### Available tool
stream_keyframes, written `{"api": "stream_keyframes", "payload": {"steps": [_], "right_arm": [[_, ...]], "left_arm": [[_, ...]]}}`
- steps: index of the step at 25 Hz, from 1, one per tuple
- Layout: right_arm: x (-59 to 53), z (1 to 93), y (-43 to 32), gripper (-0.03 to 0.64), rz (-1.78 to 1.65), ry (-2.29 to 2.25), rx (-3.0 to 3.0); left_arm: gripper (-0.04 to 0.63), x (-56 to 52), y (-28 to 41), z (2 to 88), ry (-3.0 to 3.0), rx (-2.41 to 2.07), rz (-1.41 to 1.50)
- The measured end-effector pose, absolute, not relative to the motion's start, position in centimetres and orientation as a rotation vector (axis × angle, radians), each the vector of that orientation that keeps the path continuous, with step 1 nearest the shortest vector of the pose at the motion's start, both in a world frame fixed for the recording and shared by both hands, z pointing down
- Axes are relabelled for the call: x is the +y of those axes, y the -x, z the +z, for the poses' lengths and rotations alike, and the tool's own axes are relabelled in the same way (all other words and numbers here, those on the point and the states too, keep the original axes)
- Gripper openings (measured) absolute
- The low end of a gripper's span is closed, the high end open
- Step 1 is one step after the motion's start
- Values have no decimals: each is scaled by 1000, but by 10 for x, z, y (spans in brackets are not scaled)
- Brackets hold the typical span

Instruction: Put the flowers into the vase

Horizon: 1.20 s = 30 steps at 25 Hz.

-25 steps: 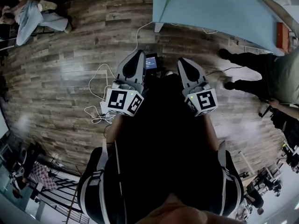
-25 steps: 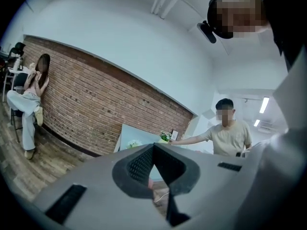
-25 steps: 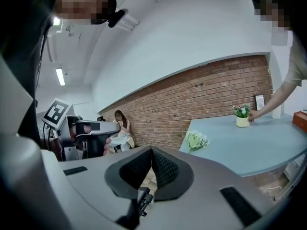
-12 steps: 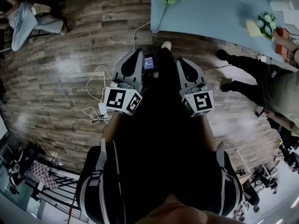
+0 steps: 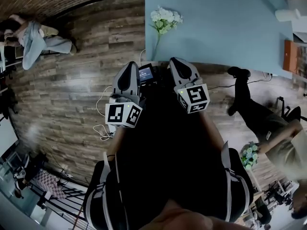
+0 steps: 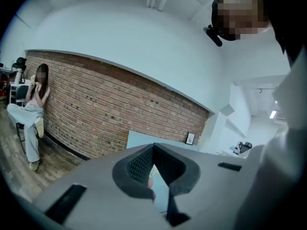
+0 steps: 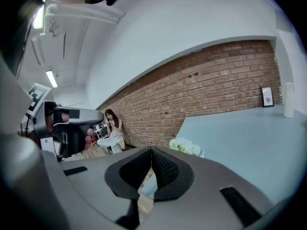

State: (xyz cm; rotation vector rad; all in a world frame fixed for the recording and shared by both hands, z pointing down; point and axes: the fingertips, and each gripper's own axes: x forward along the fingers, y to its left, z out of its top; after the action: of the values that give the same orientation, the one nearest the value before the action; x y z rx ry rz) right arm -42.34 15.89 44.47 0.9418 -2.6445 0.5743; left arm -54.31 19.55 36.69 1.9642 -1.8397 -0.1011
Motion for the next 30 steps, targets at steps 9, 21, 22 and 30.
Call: {"api": "stream_keyframes", "payload": {"steps": [9,21,22,30], "right_arm": [[89,500,448,18,727,-948,-2497],[31,567,499,253,989,-1126,-2169],[28,573,500,283,997,-1141,-2138],[5,616,497,388,1099,-1213,-1895]], "left_arm": [[17,164,558,372,-1893,-1880,-45],[17,111,631,386,-1962,-1703,-129],[17,109,634,388,-1966,-1688,-133],[17,100,660,395,-1999,-1603,-163]]}}
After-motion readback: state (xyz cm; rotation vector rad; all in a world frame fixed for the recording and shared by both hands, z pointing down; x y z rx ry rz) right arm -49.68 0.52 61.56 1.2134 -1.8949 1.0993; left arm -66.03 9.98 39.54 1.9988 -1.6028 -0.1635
